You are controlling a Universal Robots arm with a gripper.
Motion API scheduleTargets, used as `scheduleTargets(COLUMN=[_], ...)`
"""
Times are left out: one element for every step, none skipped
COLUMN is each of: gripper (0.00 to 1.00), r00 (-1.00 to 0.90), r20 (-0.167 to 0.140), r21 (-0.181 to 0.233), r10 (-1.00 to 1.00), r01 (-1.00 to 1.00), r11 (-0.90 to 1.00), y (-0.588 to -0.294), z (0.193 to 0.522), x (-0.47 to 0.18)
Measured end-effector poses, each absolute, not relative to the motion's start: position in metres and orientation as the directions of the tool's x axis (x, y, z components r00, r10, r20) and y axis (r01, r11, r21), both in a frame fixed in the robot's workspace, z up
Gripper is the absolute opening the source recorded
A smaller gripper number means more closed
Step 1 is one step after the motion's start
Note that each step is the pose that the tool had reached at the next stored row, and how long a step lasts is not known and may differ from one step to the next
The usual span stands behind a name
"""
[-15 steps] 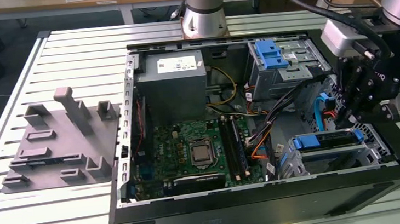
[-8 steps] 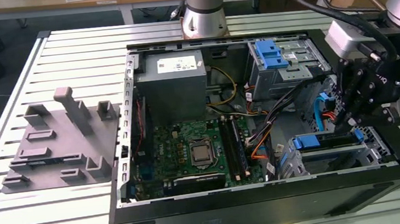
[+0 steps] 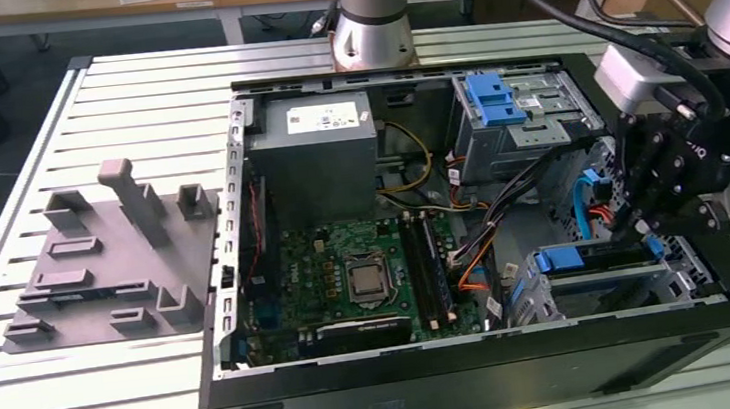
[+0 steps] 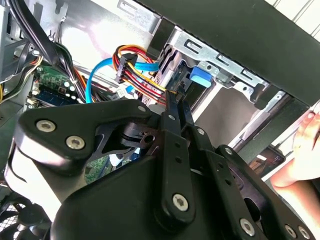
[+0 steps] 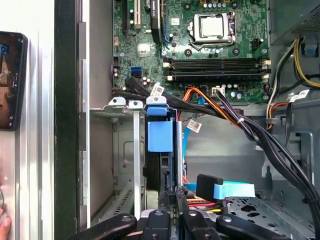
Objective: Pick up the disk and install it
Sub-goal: 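Insert the first disk wire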
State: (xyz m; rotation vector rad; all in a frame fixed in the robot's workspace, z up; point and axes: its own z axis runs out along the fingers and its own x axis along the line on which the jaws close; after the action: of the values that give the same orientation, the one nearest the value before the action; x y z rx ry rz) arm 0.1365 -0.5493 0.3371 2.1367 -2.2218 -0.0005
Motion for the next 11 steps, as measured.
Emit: scheduleTargets(gripper=[0.16, 0.16, 0.16, 0.16, 0.16, 0.16, 0.16, 0.16, 0.16, 0.16, 0.16], r00=[-0.038, -0.038, -0.038, -0.038, -0.038, -0.038, -0.038, -0.038, -0.038, -0.038, -0.038], r20=[0.042, 0.042, 0.042, 0.042, 0.042, 0.042, 0.043, 0.042, 0.042, 0.043, 0.043], r21=[0.042, 0.043, 0.044, 0.045, 0.045, 0.046, 0.046, 0.046, 0.047, 0.047, 0.047], r10=[-0.998, -0.998, -0.998, -0.998, -0.998, -0.998, -0.998, -0.998, -0.998, -0.998, -0.998], r01=[-0.998, -0.998, -0.998, -0.998, -0.998, -0.998, -0.998, -0.998, -0.998, -0.998, -0.998], r11=[0.040, 0.040, 0.040, 0.040, 0.040, 0.040, 0.040, 0.040, 0.040, 0.040, 0.040], y=[-0.5494, -0.5496, -0.5498, -0.5500, -0.5502, -0.5504, -0.5507, -0.5509, -0.5511, -0.5512, -0.5512], z=[0.3368, 0.3366, 0.3362, 0.3359, 0.3356, 0.3353, 0.3352, 0.3349, 0.3348, 0.3347, 0.3345], x=[0.1365, 0.1365, 0.1365, 0.1366, 0.1367, 0.1370, 0.1373, 0.1376, 0.1379, 0.1380, 0.1380])
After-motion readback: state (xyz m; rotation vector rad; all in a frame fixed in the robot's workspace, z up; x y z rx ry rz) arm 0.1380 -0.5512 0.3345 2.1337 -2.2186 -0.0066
